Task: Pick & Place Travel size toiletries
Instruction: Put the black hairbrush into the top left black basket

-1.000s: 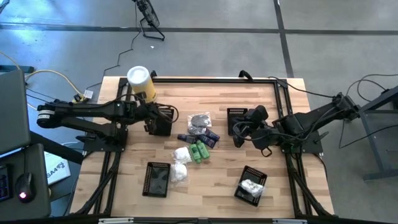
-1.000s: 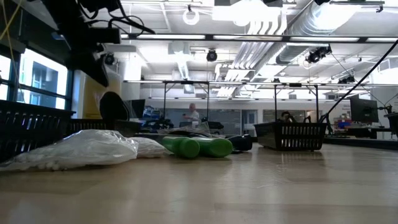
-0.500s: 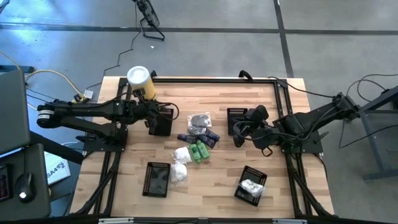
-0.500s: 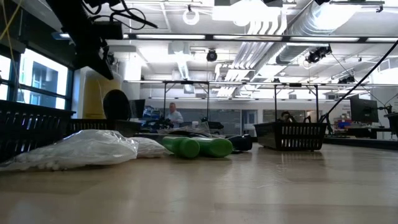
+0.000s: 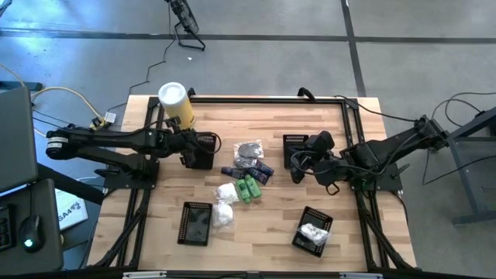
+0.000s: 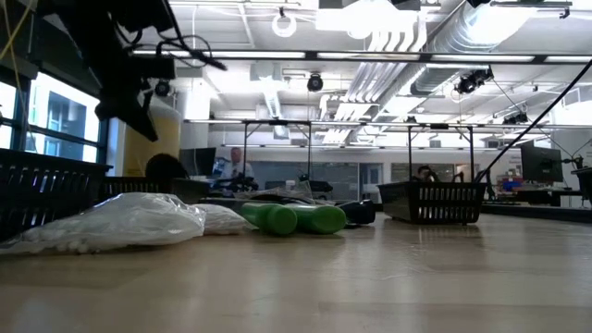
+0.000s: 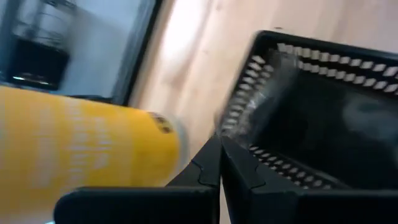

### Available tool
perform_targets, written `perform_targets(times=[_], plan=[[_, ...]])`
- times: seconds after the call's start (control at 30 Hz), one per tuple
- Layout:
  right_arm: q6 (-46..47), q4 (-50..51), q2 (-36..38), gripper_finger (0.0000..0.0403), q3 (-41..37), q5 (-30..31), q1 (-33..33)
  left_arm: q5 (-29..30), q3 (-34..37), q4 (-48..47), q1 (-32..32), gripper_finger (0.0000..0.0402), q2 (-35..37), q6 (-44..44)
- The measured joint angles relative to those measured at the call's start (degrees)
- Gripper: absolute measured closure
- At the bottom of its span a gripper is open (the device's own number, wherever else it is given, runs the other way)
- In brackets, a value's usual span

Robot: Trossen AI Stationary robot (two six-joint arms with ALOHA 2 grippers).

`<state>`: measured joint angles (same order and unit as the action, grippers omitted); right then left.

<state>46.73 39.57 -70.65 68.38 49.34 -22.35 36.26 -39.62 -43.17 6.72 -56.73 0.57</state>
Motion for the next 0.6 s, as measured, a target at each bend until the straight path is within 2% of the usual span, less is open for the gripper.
perform_targets(times=[0.27,0.47,0.6], plan=[[-0.02,-0.02,0.02,0.0398,0.0,0.0,0.0,-11.59,3.54,8.14,0.0,0.0401,-0.02,1.41],[-0.02,-0.02,0.02,0.0398,0.0,0.0,0.0,-13.12,3.57,8.67,0.0,0.04,-0.02,1.27],[0.0,-0.26,0.02,0.0398,0.0,0.0,0.0,-14.85,3.57,8.77,0.02,0.0375,-0.02,1.24]])
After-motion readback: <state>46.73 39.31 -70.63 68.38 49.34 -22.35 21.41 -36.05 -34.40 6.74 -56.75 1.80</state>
